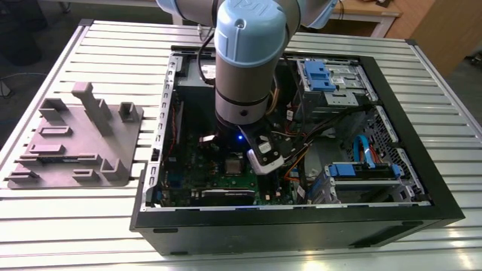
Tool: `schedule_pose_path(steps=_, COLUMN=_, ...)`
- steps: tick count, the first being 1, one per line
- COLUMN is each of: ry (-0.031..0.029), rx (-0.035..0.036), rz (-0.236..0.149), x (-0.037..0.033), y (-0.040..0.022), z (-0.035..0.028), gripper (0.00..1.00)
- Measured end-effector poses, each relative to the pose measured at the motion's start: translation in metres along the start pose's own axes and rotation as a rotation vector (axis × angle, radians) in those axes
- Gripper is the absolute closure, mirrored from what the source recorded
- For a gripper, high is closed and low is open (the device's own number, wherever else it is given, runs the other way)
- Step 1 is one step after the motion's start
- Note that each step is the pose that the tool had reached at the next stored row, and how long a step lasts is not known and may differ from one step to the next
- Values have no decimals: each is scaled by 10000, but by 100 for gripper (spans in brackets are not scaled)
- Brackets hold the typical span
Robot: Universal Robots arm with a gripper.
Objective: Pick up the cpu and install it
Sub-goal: 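Place the cpu into insertion slot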
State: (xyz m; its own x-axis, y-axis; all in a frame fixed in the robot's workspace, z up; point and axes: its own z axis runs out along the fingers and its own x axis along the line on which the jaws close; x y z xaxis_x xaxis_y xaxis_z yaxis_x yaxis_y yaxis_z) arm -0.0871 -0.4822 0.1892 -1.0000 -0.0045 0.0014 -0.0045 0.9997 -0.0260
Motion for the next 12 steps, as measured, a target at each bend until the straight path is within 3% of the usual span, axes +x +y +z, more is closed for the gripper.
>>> schedule_pose_path(steps=5, ry=3, rx=-1, rz=153, x=-3, y=1, z=2, gripper=53)
schedule_pose_path(steps=12, ry=1, rx=0, rz=29, x=-7, y=1, z=1, gripper=53)
